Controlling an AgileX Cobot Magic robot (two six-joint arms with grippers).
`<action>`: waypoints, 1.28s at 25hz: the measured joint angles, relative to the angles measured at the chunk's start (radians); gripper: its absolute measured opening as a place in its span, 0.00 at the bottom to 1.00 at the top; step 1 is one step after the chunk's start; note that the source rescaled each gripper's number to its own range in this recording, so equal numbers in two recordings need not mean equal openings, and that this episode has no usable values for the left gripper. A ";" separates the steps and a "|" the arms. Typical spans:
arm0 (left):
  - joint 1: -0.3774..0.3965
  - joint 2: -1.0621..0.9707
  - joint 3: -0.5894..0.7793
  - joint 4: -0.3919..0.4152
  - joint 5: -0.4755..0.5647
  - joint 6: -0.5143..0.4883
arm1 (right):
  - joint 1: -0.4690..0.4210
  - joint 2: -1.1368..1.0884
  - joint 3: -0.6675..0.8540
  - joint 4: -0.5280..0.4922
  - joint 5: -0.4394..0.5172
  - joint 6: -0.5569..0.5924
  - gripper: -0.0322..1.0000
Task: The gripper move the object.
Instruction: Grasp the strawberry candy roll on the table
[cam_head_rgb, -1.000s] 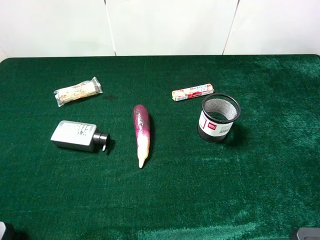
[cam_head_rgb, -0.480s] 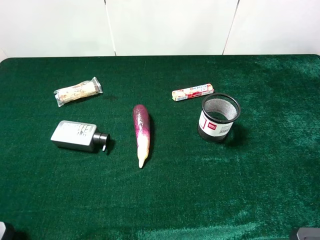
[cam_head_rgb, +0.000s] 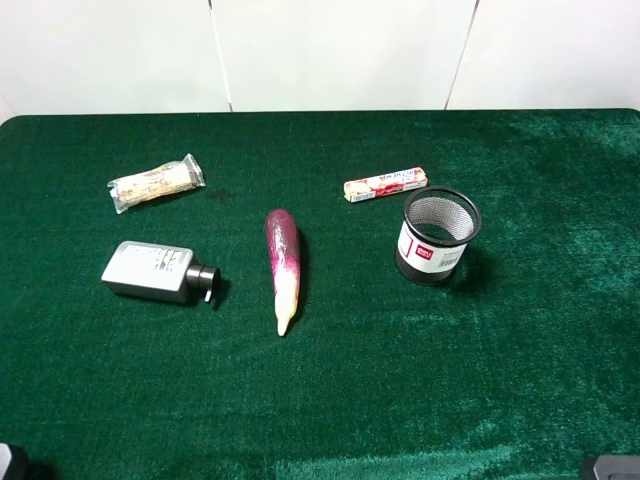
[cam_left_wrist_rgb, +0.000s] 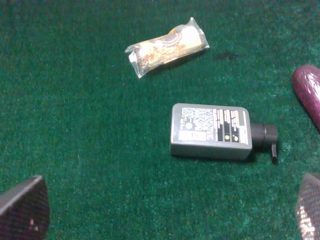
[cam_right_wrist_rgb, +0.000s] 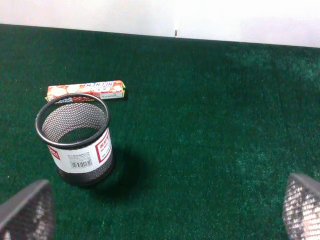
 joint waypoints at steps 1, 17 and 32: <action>0.000 0.000 0.000 0.000 0.000 0.000 | 0.000 0.000 0.000 0.000 0.000 0.000 1.00; 0.000 0.000 0.000 0.000 0.000 0.000 | 0.000 0.000 0.000 0.000 0.000 0.000 1.00; 0.000 0.000 0.000 0.000 0.000 0.000 | 0.000 0.009 0.000 0.003 0.000 -0.025 1.00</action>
